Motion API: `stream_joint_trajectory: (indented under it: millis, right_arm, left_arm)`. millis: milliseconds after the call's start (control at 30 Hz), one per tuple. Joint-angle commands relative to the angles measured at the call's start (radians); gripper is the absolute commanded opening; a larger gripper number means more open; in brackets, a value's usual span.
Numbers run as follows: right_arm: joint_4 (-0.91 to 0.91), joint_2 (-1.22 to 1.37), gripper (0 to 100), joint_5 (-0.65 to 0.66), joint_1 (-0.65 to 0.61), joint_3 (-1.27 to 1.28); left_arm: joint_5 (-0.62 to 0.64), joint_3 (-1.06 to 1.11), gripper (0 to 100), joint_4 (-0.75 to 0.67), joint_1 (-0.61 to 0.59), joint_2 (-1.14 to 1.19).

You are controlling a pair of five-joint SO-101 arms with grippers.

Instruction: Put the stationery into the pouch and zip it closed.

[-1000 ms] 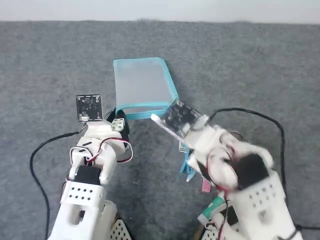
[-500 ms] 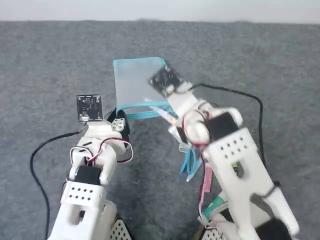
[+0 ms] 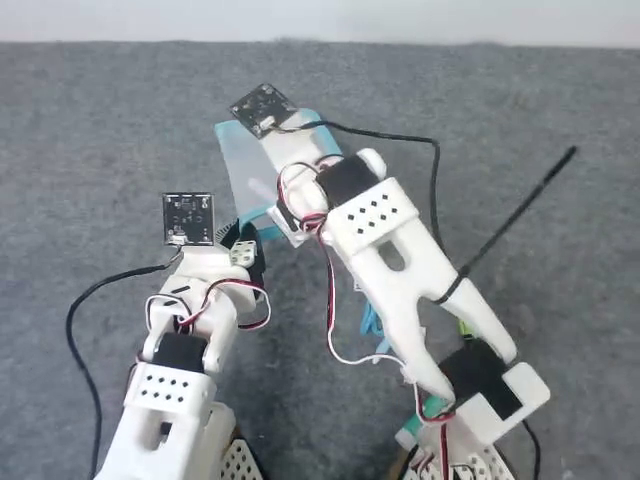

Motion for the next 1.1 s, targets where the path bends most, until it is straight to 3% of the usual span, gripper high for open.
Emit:
stream_joint_trajectory:
  millis: [0,133,333,433,633,833,1067]
  right_arm:
    - [0.094,-0.073,11.9,0.06,0.019,-0.115]
    - [0.214,-0.173,18.5,0.137,0.065,-0.115]
    - [0.318,-0.306,19.1,0.175,0.174,-0.003]
    - [0.32,-0.406,19.1,0.181,0.277,0.155]
    - [0.228,-0.633,19.1,0.342,0.435,0.681]
    - [0.13,-0.806,19.1,0.434,0.441,1.016]
    - [0.127,-0.94,19.1,0.608,0.418,1.143]
  left_arm:
    - [-0.014,-0.018,1,-0.034,0.0,0.017]
    - [-0.014,-0.018,1,-0.034,0.002,0.017]
    - [-0.015,-0.018,1,-0.034,-0.002,0.017]
    - [-0.017,-0.018,1,-0.031,-0.008,0.012]
    - [-0.014,-0.028,1,-0.035,-0.098,0.011]
    - [-0.017,-0.03,1,-0.034,-0.104,0.017]
    - [-0.017,-0.028,1,-0.034,-0.103,0.017]
